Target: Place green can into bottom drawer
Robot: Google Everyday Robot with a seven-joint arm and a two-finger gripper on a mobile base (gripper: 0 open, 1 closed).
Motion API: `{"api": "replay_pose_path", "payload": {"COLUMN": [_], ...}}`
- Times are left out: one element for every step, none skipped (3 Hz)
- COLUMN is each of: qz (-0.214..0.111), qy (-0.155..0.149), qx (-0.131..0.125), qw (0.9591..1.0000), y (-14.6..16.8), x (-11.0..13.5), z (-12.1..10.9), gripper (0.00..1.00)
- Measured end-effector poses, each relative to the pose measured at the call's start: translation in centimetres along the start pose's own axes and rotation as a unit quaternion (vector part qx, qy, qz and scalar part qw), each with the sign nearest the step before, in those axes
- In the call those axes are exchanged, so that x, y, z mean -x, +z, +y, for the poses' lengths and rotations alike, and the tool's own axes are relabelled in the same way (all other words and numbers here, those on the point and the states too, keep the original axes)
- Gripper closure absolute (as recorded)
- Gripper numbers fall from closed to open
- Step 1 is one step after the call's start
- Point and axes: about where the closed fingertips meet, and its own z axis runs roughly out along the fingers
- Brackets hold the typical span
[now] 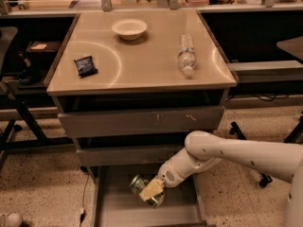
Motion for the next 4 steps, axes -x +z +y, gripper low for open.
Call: {"api": "replay_pose_path", "payload": {"qz": [-0.011, -0.065, -0.127, -0.127], "qy": [0.021, 0.05, 0.097, 0.097], "qx": [0.014, 0.026, 0.054, 0.054], "qw": [0.9996, 0.9963, 0.9856, 0.9856], "y": [2.5, 5.6, 9.2, 9.2], "x": [-0.7, -1.7, -3.8, -3.8], "z": [-1.7, -5.3, -8.6, -8.6], "gripper": [1.0, 1.0, 1.0, 1.0]}}
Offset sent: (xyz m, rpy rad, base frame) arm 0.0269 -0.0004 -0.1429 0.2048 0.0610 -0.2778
